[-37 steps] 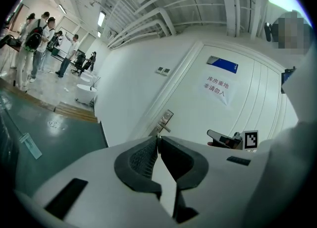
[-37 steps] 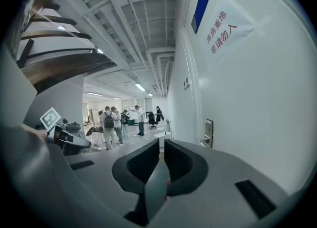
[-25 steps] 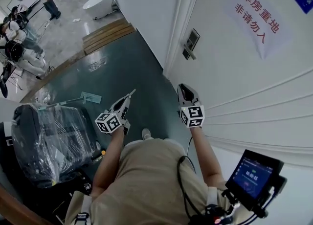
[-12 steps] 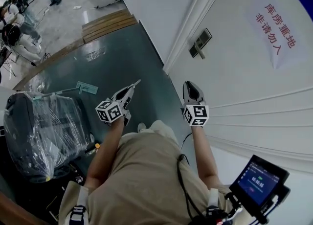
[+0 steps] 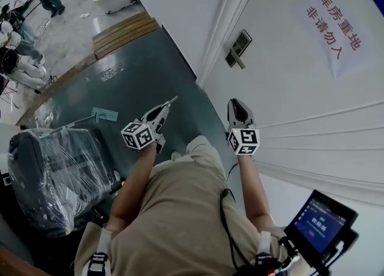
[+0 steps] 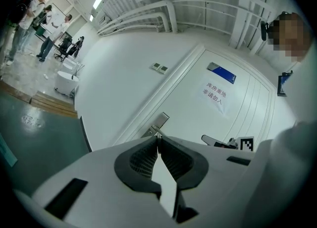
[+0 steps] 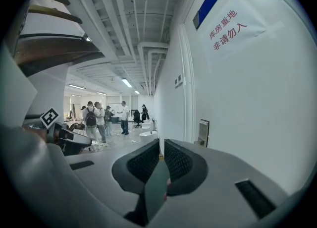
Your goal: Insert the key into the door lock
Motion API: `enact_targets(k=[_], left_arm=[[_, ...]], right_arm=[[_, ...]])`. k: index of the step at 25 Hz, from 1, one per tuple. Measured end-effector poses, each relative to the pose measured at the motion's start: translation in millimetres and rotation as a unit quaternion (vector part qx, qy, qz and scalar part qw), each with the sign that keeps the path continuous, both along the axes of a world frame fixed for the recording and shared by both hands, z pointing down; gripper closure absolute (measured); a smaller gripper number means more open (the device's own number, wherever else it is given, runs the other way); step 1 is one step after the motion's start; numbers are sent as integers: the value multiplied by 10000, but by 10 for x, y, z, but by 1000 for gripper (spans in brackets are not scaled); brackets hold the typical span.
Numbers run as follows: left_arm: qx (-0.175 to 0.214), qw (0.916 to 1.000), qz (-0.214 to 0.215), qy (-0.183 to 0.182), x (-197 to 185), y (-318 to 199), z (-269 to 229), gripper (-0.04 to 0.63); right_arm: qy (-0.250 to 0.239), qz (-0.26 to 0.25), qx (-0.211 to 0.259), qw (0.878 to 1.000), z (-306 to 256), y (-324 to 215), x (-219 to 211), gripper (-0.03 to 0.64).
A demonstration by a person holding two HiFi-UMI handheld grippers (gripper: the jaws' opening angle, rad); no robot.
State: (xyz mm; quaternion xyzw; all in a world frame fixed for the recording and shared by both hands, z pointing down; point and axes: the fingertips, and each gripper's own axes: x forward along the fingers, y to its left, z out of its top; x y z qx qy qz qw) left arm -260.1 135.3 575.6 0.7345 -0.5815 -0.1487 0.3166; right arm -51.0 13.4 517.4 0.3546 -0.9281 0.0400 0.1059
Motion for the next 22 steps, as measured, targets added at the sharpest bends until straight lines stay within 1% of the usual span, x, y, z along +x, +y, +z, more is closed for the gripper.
enact_targets(k=[4, 11, 16, 19, 22], left_arm=[[-9, 10000, 91, -8, 22, -102, -14, 563], [-293, 9994, 151, -57, 264, -839, 8, 563], [-363, 9991, 195, -18, 348, -1053, -17, 563], [-413, 9988, 254, -45, 500, -1330, -49, 563], [-460, 9985, 289, 27, 638, -1503, -28, 563]], right_arm=[[25, 34, 87, 10000, -46, -49, 1, 598], [107, -92, 118, 9998, -83, -727, 154, 598], [75, -218, 119, 9997, -178, -902, 137, 598], [44, -263, 135, 9996, -226, -1156, 230, 597], [81, -293, 73, 9995, -186, -1305, 323, 597]])
